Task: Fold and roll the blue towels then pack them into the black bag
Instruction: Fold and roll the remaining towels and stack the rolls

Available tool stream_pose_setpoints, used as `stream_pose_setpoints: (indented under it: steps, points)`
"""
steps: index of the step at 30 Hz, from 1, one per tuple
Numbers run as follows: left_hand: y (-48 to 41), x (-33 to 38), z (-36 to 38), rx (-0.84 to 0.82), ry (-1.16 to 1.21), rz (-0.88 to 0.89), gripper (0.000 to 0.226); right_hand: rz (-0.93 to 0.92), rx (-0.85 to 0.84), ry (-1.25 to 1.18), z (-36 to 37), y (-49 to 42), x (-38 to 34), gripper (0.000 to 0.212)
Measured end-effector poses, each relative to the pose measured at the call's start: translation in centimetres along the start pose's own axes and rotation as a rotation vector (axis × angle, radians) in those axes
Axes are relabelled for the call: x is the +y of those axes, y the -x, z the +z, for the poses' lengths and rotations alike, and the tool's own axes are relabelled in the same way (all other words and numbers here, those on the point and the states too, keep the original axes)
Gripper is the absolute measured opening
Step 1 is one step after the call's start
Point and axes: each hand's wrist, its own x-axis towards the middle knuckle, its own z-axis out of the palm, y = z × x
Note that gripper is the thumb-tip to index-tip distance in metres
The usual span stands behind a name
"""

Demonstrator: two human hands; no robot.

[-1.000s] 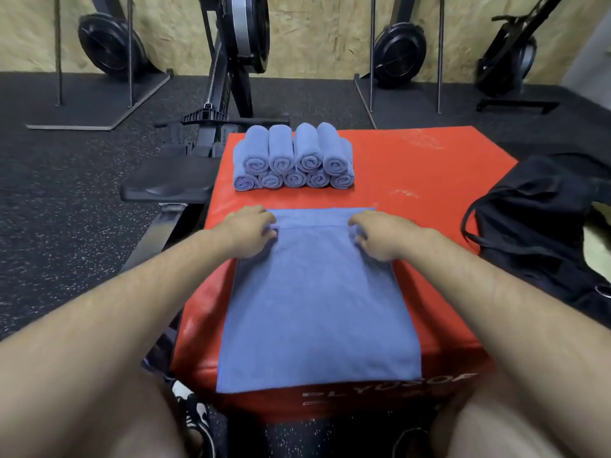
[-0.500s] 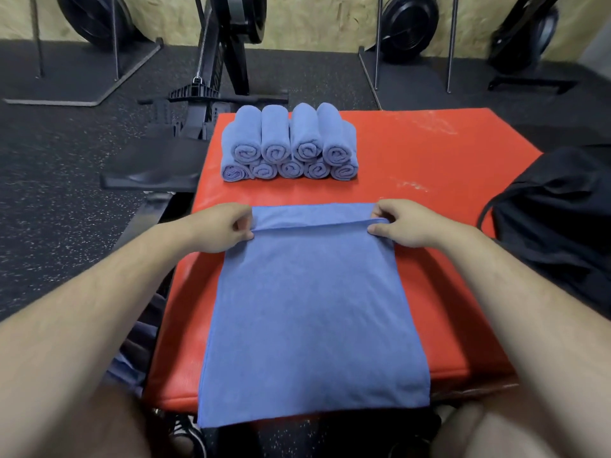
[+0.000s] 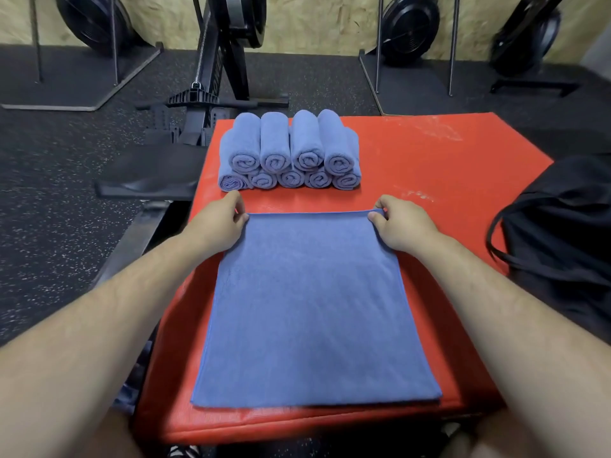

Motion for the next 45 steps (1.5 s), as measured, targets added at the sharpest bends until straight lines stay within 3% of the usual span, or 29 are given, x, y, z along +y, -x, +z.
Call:
stream_pose_setpoints:
  steps: [6, 11, 14, 17, 21, 25, 27, 30, 35, 41, 45]
  points:
    - [-0.5, -0.9, 0.8, -0.019, -0.068, 0.078, 0.011, 0.05, -0.065, 0.02, 0.9, -0.5, -0.5, 0.018]
    - [-0.3, -0.9, 1.0, 0.023, -0.181, 0.146, 0.007, -0.021, -0.013, 0.094, 1.4, 0.1, -0.6, 0.015]
    - [-0.2, -0.5, 0.5, 0.0, -0.219, 0.143, 0.005, -0.059, -0.015, 0.006, 0.6, 0.4, -0.4, 0.006]
    - [-0.1, -0.4, 0.0, -0.033, -0.111, 0.141, 0.003, -0.086, 0.006, -0.137, -0.7, 0.6, -0.4, 0.004]
    - [0.1, -1.1, -1.0, -0.058, -0.059, 0.143, 0.023, -0.13, 0.099, -0.217, -2.3, 1.8, -0.3, 0.013]
    - [1.1, -0.7, -3.6, 0.047, -0.029, 0.17, 0.01, -0.157, 0.112, -0.258, -4.4, 3.3, -0.6, 0.017]
    - [2.3, 0.2, -5.6, 0.076, 0.01, 0.174, 0.003, -0.187, 0.095, -0.25, -5.8, 4.3, -1.1, 0.012]
    - [4.7, 1.3, -8.5, 0.065, 0.048, 0.155, 0.012, -0.187, 0.045, -0.336, -8.1, 6.6, -1.8, 0.01]
    - [8.9, 2.5, -12.6, 0.032, 0.156, 0.107, 0.017, -0.17, -0.002, -0.497, -12.2, 9.7, -2.2, 0.019]
    - [8.7, 6.0, -17.8, 0.109, 0.185, 0.049, 0.016, -0.205, 0.043, -0.356, -17.8, 9.5, -5.3, 0.008]
    - [6.5, 7.8, -21.0, 0.168, 0.356, 0.02, 0.014, -0.191, 0.121, -0.319, -21.0, 8.1, -7.6, 0.007]
